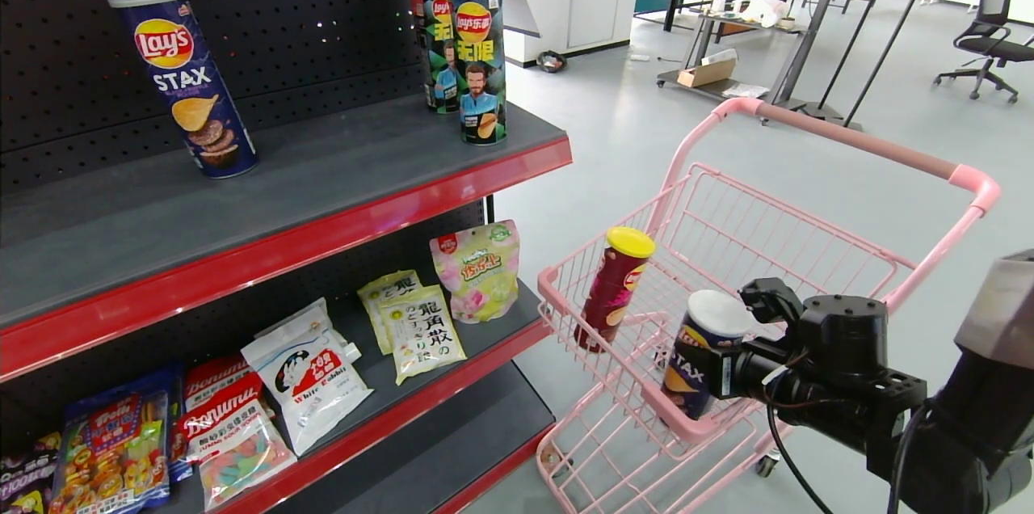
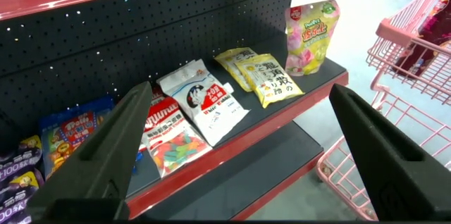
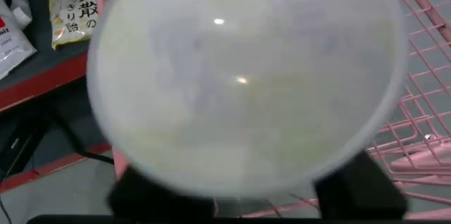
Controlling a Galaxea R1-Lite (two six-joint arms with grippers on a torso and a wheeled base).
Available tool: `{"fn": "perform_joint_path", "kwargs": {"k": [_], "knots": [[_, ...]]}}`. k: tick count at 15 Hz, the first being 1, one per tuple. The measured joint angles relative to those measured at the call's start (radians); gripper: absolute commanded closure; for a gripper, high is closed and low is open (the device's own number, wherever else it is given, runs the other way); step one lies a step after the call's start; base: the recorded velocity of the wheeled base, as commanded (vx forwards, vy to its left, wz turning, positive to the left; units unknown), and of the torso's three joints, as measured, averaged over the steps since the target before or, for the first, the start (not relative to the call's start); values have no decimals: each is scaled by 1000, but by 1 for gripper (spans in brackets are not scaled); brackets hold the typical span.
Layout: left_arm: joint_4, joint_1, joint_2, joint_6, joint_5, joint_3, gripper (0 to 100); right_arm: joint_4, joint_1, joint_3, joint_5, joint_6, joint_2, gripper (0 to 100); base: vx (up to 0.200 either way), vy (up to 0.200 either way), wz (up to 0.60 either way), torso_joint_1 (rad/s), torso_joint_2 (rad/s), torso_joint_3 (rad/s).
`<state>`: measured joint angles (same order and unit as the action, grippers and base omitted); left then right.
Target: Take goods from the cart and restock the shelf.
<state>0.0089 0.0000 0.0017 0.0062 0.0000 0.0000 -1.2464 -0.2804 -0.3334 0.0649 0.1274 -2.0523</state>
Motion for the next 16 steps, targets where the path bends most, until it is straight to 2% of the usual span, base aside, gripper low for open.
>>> {"fn": "perform_joint_path", "kwargs": {"k": [7, 9, 11, 14, 15, 16], "knots": [[0, 0, 0, 0, 0, 0, 0, 11, -5, -20, -11, -5, 44, 100, 0, 0, 0, 0, 0, 0], [0, 0, 0, 0, 0, 0, 0, 82, -5, -42, -19, -35, 125, 100, 0, 0, 0, 0, 0, 0], [0, 0, 0, 0, 0, 0, 0, 263, -3, -100, -19, -66, 241, 100, 0, 0, 0, 0, 0, 0], [0, 0, 0, 0, 0, 0, 0, 837, -3, -346, -17, -91, 468, 100, 0, 0, 0, 0, 0, 0], [0, 0, 0, 0, 0, 0, 0, 980, -5, -431, -16, -93, 552, 100, 0, 0, 0, 0, 0, 0], [0, 0, 0, 0, 0, 0, 0, 1061, -3, -481, -18, -94, 631, 100, 0, 0, 0, 0, 0, 0]]}}
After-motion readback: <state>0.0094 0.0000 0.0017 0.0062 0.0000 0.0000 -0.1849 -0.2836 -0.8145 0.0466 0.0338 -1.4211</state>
